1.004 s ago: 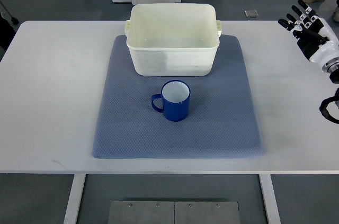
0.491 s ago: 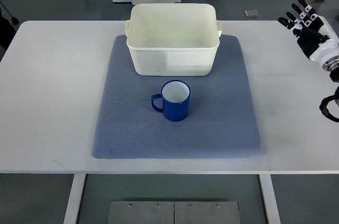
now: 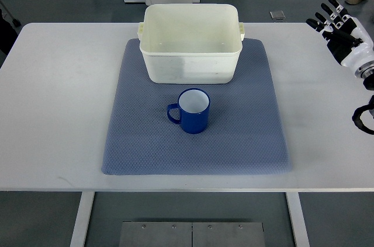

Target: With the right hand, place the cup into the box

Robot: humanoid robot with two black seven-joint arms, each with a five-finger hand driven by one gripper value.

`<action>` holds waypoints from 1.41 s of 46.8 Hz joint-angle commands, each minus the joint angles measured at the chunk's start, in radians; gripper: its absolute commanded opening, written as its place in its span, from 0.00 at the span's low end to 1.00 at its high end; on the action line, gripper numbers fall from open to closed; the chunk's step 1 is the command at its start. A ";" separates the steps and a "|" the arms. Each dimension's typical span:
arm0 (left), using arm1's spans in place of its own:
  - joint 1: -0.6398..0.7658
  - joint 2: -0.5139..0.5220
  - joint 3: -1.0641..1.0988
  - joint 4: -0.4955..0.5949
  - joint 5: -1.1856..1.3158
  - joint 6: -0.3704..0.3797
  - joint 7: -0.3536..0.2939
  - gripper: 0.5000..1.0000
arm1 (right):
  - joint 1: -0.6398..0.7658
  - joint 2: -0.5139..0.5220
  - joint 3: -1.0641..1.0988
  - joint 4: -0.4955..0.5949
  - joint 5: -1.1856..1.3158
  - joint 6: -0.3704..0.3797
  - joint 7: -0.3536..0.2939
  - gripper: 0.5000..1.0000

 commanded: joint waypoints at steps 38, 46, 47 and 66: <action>0.000 0.000 0.000 0.000 0.002 0.000 0.000 1.00 | 0.029 -0.003 -0.002 0.060 -0.001 0.040 0.000 1.00; 0.000 0.000 0.000 0.000 0.000 0.000 0.000 1.00 | 0.029 -0.005 -0.002 0.074 -0.001 0.048 0.000 1.00; 0.000 0.000 0.000 0.000 0.000 0.000 0.000 1.00 | 0.029 -0.005 -0.002 0.074 -0.001 0.049 0.000 1.00; 0.000 0.000 0.000 0.000 0.000 0.000 0.000 1.00 | 0.026 -0.031 -0.029 0.182 -0.031 0.068 0.001 1.00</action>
